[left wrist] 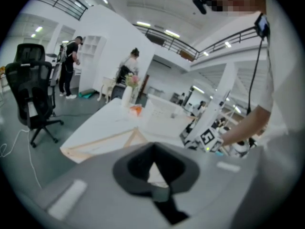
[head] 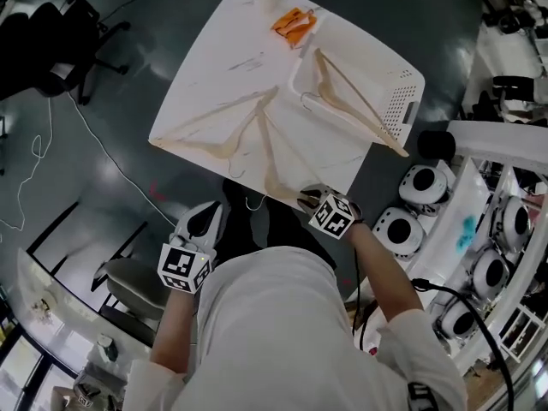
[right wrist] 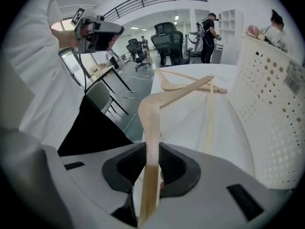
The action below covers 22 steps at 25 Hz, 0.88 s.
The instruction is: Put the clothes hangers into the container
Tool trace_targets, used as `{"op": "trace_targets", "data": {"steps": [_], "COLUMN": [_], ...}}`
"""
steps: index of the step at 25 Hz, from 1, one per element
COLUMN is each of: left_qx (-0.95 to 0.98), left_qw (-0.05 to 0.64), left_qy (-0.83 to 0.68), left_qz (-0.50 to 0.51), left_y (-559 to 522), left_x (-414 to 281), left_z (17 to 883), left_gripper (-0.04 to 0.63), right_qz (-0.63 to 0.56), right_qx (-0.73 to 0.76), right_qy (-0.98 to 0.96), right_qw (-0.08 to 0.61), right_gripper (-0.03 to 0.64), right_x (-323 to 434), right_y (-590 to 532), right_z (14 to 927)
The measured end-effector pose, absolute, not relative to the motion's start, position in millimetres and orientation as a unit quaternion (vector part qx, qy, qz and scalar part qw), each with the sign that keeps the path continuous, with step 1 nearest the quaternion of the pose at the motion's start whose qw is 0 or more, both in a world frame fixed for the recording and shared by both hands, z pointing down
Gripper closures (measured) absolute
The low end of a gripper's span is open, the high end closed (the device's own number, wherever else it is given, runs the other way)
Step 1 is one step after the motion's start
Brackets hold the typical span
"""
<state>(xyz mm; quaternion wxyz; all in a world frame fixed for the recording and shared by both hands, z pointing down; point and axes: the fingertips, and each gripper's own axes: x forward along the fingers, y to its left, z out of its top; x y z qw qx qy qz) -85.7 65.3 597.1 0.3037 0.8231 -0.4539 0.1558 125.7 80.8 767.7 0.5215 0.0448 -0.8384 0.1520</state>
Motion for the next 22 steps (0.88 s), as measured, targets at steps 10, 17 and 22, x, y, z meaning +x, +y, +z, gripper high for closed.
{"op": "trace_targets", "data": {"steps": [10,17,22], "left_qx": [0.838,0.852,0.864], "left_qw": [0.278,0.263,0.248], "left_qy": [-0.445,-0.432,-0.414], "left_qz": [0.147,0.140,0.141], "left_y": [58.3,52.8,48.8], "left_x": [-102.3,-114.7,-121.7], "left_z": [580.1,571.4,567.4], "left_gripper": [0.592,0.592,0.592], "right_qz": [0.170,0.191,0.204], "right_qx": [0.056,0.069,0.095], "right_qy": [-0.861,-0.880,-0.891], "right_qw": [0.477,0.429,0.395], "right_gripper": [0.541,0.541,0.541], "right_x": [105.1,86.4,80.6], "right_y": [79.4,78.0,66.7], "right_z": [687.1,629.3,593.2]}}
